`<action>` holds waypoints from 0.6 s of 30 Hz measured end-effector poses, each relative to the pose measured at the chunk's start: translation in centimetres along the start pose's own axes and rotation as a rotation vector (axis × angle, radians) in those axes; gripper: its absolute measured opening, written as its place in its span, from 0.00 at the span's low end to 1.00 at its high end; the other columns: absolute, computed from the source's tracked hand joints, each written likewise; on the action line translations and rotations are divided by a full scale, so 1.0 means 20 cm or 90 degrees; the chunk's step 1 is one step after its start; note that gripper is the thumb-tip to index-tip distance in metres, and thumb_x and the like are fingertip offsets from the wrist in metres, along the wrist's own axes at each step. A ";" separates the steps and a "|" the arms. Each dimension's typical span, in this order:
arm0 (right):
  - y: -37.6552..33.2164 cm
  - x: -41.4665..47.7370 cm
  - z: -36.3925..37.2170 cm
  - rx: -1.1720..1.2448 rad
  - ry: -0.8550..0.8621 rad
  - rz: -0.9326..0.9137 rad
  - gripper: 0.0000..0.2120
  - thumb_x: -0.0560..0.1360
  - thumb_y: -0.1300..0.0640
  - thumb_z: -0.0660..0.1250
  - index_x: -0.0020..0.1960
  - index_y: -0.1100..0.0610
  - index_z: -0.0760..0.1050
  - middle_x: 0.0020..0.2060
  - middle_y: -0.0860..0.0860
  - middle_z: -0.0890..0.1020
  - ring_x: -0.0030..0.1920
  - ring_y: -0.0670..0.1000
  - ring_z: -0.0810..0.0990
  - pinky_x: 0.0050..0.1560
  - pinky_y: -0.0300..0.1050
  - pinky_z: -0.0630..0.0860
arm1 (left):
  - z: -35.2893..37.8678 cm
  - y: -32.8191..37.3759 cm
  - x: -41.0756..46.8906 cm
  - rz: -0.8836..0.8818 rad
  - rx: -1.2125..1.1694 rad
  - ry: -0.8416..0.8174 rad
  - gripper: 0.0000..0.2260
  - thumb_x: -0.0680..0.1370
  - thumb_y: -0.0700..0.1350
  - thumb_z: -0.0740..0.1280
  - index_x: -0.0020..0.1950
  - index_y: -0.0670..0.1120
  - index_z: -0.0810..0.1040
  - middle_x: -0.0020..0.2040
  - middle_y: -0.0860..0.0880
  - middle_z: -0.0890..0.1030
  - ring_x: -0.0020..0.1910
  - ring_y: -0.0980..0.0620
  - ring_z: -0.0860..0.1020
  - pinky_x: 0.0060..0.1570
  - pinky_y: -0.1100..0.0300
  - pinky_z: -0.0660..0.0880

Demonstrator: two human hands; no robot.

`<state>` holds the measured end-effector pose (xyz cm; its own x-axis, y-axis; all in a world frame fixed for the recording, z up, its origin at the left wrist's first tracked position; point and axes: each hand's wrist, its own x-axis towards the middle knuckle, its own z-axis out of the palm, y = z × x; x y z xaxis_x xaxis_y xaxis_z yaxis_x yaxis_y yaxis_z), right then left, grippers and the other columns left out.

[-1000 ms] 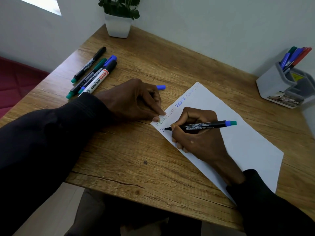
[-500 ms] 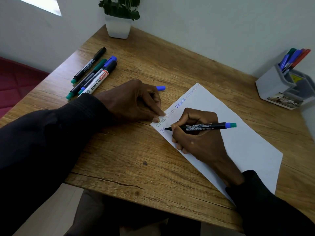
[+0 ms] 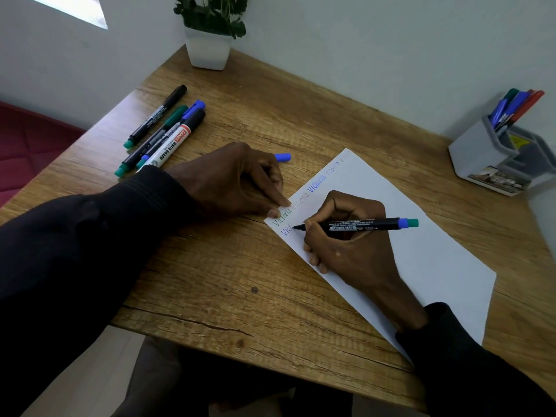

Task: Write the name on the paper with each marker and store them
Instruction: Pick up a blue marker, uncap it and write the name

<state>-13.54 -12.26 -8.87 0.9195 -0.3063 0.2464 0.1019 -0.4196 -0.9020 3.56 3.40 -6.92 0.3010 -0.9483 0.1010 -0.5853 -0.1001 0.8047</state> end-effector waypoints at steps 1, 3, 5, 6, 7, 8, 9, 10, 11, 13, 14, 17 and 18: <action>0.00 0.00 0.00 0.004 -0.001 -0.005 0.07 0.74 0.67 0.71 0.37 0.67 0.77 0.27 0.58 0.82 0.22 0.53 0.81 0.24 0.40 0.74 | 0.00 0.00 0.00 0.006 0.010 -0.002 0.13 0.70 0.43 0.76 0.50 0.58 0.82 0.49 0.57 0.81 0.51 0.64 0.79 0.45 0.77 0.72; 0.00 0.00 0.00 0.007 -0.007 -0.010 0.07 0.74 0.68 0.71 0.38 0.68 0.78 0.28 0.58 0.82 0.23 0.51 0.81 0.25 0.38 0.74 | 0.00 -0.01 0.00 0.011 0.019 -0.004 0.13 0.70 0.44 0.76 0.51 0.58 0.82 0.51 0.57 0.81 0.52 0.63 0.78 0.47 0.77 0.72; 0.00 0.00 0.00 0.008 -0.007 -0.010 0.07 0.75 0.68 0.71 0.38 0.69 0.78 0.28 0.58 0.82 0.23 0.51 0.81 0.25 0.38 0.74 | 0.00 0.00 0.00 0.009 0.013 -0.002 0.14 0.70 0.43 0.76 0.49 0.60 0.81 0.51 0.57 0.81 0.52 0.63 0.78 0.46 0.78 0.72; 0.00 0.00 0.00 0.010 -0.002 -0.008 0.07 0.75 0.68 0.71 0.38 0.69 0.78 0.28 0.58 0.82 0.23 0.51 0.81 0.24 0.39 0.74 | 0.00 0.00 0.00 0.008 0.010 -0.003 0.14 0.70 0.43 0.76 0.48 0.61 0.80 0.51 0.57 0.81 0.52 0.64 0.78 0.45 0.78 0.72; 0.00 0.00 0.00 0.013 0.004 -0.007 0.07 0.75 0.67 0.72 0.38 0.68 0.78 0.28 0.58 0.82 0.23 0.52 0.81 0.24 0.39 0.74 | 0.00 0.00 0.00 0.007 0.010 -0.004 0.14 0.70 0.43 0.76 0.48 0.61 0.80 0.51 0.57 0.81 0.52 0.64 0.78 0.45 0.78 0.71; 0.00 0.00 0.00 0.015 0.007 -0.005 0.07 0.75 0.67 0.72 0.38 0.68 0.78 0.28 0.59 0.82 0.22 0.52 0.81 0.24 0.40 0.74 | 0.00 0.00 0.00 0.008 0.012 -0.005 0.14 0.70 0.43 0.76 0.48 0.61 0.80 0.51 0.57 0.81 0.52 0.64 0.78 0.45 0.78 0.71; -0.01 0.00 0.00 0.014 0.008 -0.003 0.08 0.74 0.67 0.72 0.38 0.67 0.78 0.28 0.58 0.82 0.22 0.52 0.81 0.24 0.40 0.74 | 0.00 0.00 0.00 0.008 0.015 -0.006 0.14 0.70 0.43 0.76 0.49 0.60 0.81 0.51 0.57 0.81 0.52 0.64 0.78 0.46 0.78 0.72; -0.01 0.00 0.00 0.012 0.008 0.001 0.08 0.74 0.66 0.72 0.37 0.66 0.78 0.27 0.58 0.82 0.22 0.53 0.81 0.24 0.40 0.74 | 0.00 0.00 0.00 0.007 0.020 -0.006 0.13 0.70 0.43 0.76 0.50 0.58 0.82 0.51 0.57 0.81 0.52 0.63 0.78 0.46 0.77 0.72; -0.01 0.00 0.00 0.011 0.009 0.006 0.08 0.73 0.66 0.72 0.36 0.65 0.77 0.27 0.58 0.82 0.22 0.53 0.81 0.24 0.39 0.73 | 0.00 -0.01 0.00 0.007 0.025 -0.005 0.13 0.70 0.44 0.76 0.51 0.57 0.83 0.52 0.57 0.81 0.52 0.63 0.78 0.47 0.77 0.72; -0.01 0.00 0.01 0.020 0.019 0.015 0.08 0.73 0.66 0.72 0.36 0.63 0.77 0.26 0.57 0.81 0.22 0.54 0.81 0.23 0.39 0.73 | 0.00 0.00 0.00 0.005 0.026 -0.004 0.13 0.70 0.44 0.76 0.51 0.56 0.83 0.51 0.57 0.81 0.52 0.64 0.78 0.47 0.77 0.72; -0.01 0.00 0.01 0.027 0.022 0.015 0.08 0.73 0.67 0.72 0.36 0.64 0.77 0.26 0.57 0.81 0.22 0.54 0.81 0.23 0.39 0.73 | 0.00 0.00 0.00 0.001 0.019 -0.004 0.13 0.70 0.44 0.76 0.50 0.58 0.83 0.51 0.57 0.81 0.52 0.64 0.78 0.47 0.77 0.72; -0.01 0.00 0.01 0.037 0.020 0.015 0.08 0.74 0.67 0.72 0.37 0.64 0.77 0.27 0.58 0.81 0.22 0.54 0.81 0.24 0.40 0.74 | 0.00 0.01 0.00 0.000 -0.002 -0.006 0.14 0.70 0.42 0.76 0.47 0.60 0.80 0.51 0.57 0.80 0.52 0.65 0.78 0.45 0.78 0.72; -0.01 -0.01 0.01 0.037 0.024 0.021 0.08 0.74 0.66 0.71 0.37 0.64 0.77 0.27 0.58 0.81 0.22 0.54 0.81 0.23 0.41 0.74 | 0.00 0.02 0.00 0.000 -0.004 -0.004 0.14 0.70 0.42 0.76 0.47 0.61 0.80 0.51 0.57 0.80 0.52 0.64 0.77 0.45 0.78 0.72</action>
<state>-13.60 -11.97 -8.72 0.9079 -0.3518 0.2281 0.0943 -0.3589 -0.9286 3.37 3.46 -6.67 0.2959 -0.9503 0.0969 -0.5803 -0.0983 0.8085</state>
